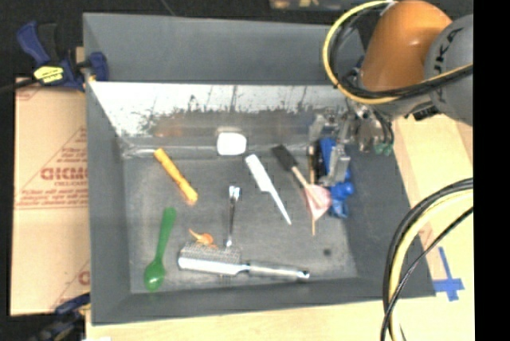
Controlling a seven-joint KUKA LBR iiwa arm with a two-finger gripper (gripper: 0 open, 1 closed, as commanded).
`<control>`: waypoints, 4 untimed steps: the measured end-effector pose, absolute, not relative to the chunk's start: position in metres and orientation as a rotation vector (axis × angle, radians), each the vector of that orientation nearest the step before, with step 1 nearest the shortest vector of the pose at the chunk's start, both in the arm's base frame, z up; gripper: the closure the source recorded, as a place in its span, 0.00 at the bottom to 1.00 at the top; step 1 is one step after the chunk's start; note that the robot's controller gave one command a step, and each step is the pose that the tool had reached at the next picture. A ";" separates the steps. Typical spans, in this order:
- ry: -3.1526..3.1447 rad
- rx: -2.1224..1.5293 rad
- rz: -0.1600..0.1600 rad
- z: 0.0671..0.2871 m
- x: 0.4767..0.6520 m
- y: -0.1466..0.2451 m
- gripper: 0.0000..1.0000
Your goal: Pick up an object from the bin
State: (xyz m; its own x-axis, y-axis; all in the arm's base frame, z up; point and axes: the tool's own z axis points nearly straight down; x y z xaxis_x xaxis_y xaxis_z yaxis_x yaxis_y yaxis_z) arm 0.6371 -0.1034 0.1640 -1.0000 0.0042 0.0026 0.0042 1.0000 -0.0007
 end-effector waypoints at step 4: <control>-3.110 -0.469 0.004 0.099 0.646 -0.070 0.00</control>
Offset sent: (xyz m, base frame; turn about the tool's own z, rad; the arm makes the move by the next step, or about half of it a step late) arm 0.0032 0.0497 -0.0940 0.1408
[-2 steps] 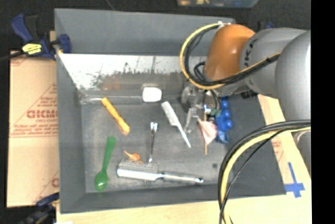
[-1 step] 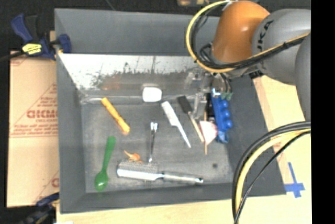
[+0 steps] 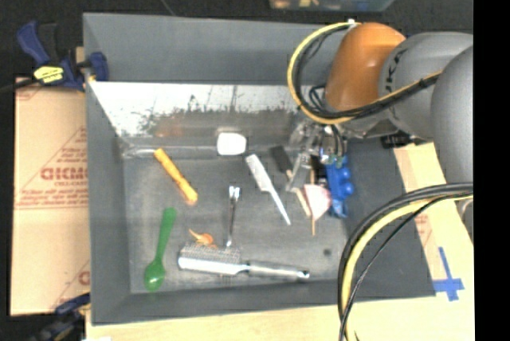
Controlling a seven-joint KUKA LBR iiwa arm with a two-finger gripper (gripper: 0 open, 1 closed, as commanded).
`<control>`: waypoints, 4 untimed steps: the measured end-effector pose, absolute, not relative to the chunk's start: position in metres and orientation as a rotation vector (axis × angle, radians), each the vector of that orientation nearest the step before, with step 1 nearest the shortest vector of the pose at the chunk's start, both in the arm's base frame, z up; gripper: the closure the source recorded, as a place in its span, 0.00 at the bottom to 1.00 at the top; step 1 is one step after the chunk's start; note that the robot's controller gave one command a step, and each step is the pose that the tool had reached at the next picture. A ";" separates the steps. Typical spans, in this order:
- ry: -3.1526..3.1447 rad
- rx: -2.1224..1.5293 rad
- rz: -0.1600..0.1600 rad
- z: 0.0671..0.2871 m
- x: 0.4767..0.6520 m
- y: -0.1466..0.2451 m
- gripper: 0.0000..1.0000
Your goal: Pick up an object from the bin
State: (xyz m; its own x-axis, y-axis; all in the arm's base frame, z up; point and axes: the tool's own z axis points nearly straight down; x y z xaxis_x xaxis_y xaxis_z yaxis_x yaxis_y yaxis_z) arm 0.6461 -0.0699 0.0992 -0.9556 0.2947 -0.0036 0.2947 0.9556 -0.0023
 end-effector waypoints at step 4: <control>3.060 0.685 -0.002 0.110 0.643 -0.060 1.00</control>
Offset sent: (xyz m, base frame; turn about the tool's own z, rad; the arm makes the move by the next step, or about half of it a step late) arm -0.0013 0.0114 -0.0292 0.1452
